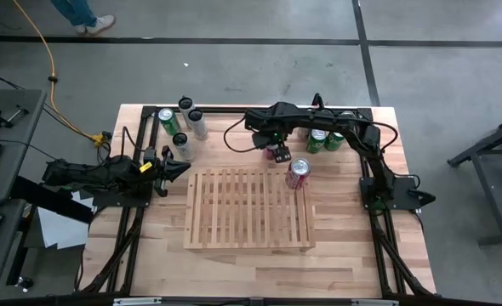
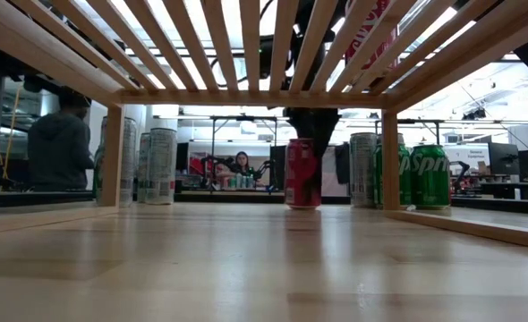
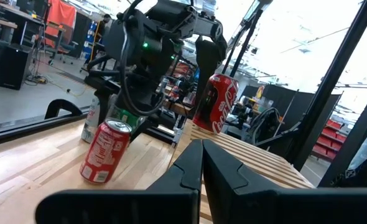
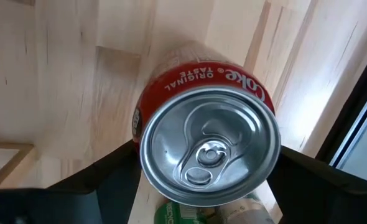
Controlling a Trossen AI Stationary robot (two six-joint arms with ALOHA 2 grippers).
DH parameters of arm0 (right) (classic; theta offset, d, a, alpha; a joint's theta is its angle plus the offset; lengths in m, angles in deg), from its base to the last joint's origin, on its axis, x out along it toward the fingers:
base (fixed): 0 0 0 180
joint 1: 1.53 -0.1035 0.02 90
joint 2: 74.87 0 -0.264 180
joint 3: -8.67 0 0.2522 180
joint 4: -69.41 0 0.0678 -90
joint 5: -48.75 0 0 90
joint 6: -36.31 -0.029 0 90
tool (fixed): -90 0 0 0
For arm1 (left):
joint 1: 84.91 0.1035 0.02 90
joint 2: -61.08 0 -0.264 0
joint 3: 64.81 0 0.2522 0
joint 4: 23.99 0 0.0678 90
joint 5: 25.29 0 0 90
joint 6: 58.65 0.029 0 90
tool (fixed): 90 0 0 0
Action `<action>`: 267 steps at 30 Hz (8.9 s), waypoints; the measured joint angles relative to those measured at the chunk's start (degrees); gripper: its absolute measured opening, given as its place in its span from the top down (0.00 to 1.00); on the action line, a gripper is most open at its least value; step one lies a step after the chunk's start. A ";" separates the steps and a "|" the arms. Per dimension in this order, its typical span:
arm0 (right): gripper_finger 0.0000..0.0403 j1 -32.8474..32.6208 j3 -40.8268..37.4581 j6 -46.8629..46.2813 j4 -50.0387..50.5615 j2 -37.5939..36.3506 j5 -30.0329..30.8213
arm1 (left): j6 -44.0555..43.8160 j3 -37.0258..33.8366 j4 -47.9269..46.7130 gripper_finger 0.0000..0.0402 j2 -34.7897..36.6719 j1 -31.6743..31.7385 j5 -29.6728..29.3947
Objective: Place canned beverage on shelf
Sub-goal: Put the red-white soda can on the shelf aligned with the other red-white soda can
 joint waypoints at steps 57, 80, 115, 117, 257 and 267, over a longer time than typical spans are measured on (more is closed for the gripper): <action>0.05 4.13 12.13 -7.23 4.75 -0.15 -7.80 | 0.00 0.00 0.00 0.99 0.00 0.02 0.01; 0.05 2.91 7.66 -59.81 0.42 -0.15 -9.57 | 0.00 0.00 0.00 0.99 -0.01 0.02 0.01; 0.05 -0.39 7.50 -75.33 1.90 2.61 -0.89 | 0.00 0.00 0.02 0.99 0.00 0.00 -0.01; 0.05 -0.46 7.48 -75.27 2.01 3.56 -1.86 | 0.00 0.01 -0.01 0.99 -0.02 0.01 0.01; 0.06 0.73 12.96 -73.24 0.74 6.18 -6.44 | 0.00 0.00 0.00 0.99 -0.01 0.02 0.01; 0.18 0.75 12.96 -72.28 0.14 7.45 -6.72 | 0.00 0.00 0.00 0.99 0.00 0.00 0.01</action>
